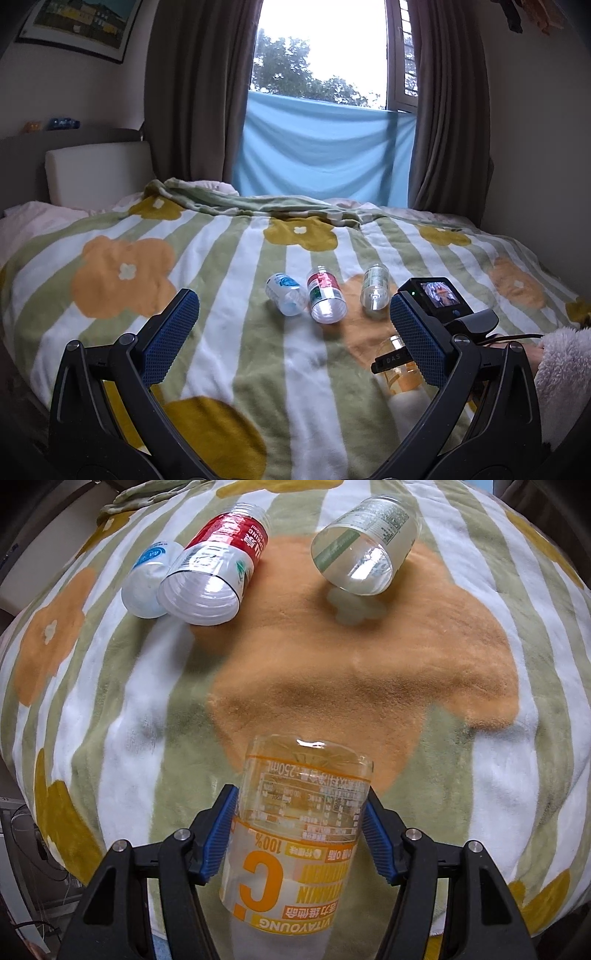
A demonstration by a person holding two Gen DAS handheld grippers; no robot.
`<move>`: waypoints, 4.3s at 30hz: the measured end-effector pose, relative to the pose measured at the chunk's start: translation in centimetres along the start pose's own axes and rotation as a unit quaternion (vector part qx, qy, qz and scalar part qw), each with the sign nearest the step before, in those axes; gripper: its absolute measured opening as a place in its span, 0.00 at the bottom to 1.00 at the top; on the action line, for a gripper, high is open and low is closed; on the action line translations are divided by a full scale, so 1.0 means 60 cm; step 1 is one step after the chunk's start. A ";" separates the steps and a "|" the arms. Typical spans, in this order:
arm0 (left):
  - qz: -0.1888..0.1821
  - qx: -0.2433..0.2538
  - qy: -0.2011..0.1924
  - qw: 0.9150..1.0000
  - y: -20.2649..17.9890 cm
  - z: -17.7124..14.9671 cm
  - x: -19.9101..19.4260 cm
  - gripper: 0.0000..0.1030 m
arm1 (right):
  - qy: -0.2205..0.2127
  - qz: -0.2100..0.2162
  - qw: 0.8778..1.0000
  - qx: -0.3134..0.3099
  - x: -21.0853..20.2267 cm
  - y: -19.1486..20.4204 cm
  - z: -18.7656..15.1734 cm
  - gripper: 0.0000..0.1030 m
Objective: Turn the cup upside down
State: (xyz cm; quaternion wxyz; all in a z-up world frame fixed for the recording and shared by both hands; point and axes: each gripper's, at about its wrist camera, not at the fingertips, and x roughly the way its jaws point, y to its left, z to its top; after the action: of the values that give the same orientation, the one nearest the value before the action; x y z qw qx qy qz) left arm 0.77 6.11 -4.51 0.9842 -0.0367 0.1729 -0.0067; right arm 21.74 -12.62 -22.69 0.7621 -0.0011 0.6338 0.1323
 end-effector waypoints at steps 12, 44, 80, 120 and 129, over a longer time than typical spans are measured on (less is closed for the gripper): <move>-0.033 0.023 0.040 0.998 -0.034 0.057 0.045 1.00 | -0.151 0.090 0.984 0.016 -0.148 -0.063 -0.046 1.00; -0.062 -0.002 0.628 0.776 -0.284 -0.192 0.509 0.82 | -0.448 -0.007 0.890 -0.084 -0.307 -0.178 -0.257 1.00; -0.067 -0.024 0.174 0.982 -0.209 -0.157 0.352 0.55 | -0.414 -0.015 0.907 -0.083 -0.246 -0.155 -0.254 1.00; -0.095 0.012 0.170 0.981 -0.175 -0.094 0.239 0.91 | -0.432 -0.014 0.897 -0.087 -0.278 -0.117 -0.242 1.00; -0.056 0.036 0.016 0.998 -0.119 0.046 0.080 1.00 | -0.505 -0.061 0.860 -0.039 -0.377 -0.065 -0.236 1.00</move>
State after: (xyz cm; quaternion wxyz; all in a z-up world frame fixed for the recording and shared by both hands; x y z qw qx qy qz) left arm 6.20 -0.96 -3.00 0.9800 -0.0110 0.1863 -0.0691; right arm 5.22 -23.32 -4.27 0.9835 -0.0024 0.1551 0.0930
